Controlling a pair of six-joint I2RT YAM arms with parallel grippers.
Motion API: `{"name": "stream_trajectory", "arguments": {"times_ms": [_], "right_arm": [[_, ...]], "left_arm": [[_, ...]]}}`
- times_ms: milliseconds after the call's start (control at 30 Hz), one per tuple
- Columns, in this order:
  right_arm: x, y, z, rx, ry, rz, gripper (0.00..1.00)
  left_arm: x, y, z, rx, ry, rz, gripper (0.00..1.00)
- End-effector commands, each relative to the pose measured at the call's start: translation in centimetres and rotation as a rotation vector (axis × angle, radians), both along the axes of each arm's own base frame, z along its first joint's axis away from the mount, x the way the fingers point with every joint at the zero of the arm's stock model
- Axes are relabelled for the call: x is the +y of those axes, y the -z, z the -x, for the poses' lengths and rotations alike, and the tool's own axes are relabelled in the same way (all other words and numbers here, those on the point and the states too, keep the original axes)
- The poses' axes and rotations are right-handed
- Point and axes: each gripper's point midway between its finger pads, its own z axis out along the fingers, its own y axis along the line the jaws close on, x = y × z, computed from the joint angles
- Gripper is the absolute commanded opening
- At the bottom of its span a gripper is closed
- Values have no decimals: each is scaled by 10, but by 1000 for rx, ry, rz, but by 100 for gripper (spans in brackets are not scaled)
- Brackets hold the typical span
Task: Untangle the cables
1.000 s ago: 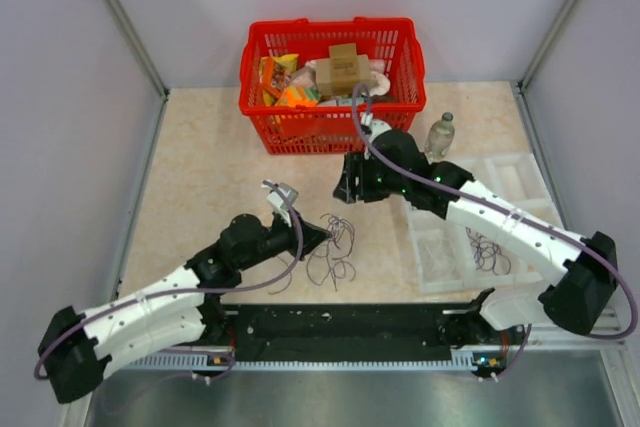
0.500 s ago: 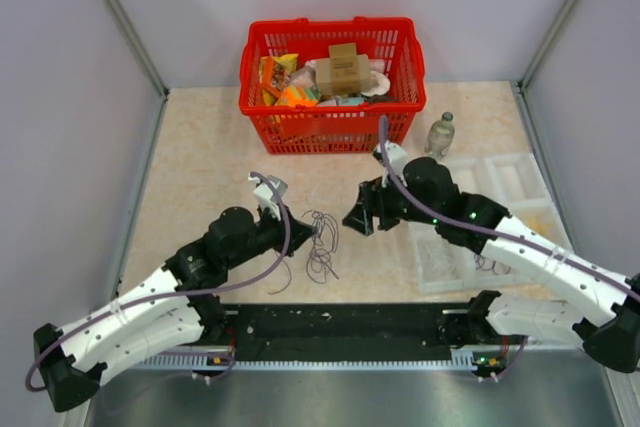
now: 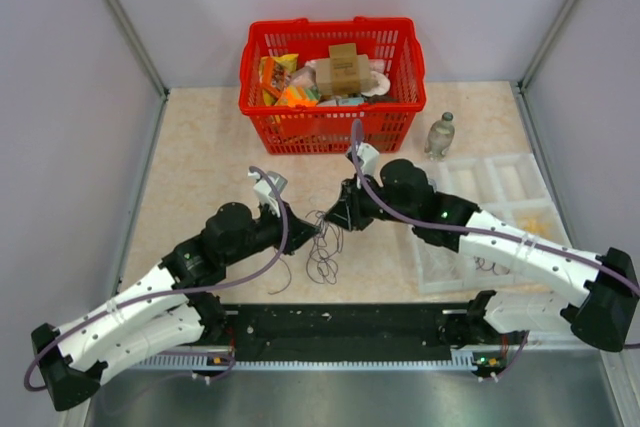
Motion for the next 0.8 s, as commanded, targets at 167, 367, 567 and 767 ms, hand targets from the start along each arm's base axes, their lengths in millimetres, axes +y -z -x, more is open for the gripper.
{"name": "stream_trajectory", "arguments": {"times_ms": [167,367,567,767], "right_arm": [[6,-2,1,-69,12,23,30],[7,8,0,-115,36,116,34],[7,7,-5,-155,88,150,32],[2,-4,-8,-194,127,139,32]], "left_arm": [[-8,-32,-2,-35,14,66,0],[-6,-39,-2,-47,12,75,0],[-7,-36,-1,-38,17,71,0],[-7,-32,-1,-30,16,66,0]]}}
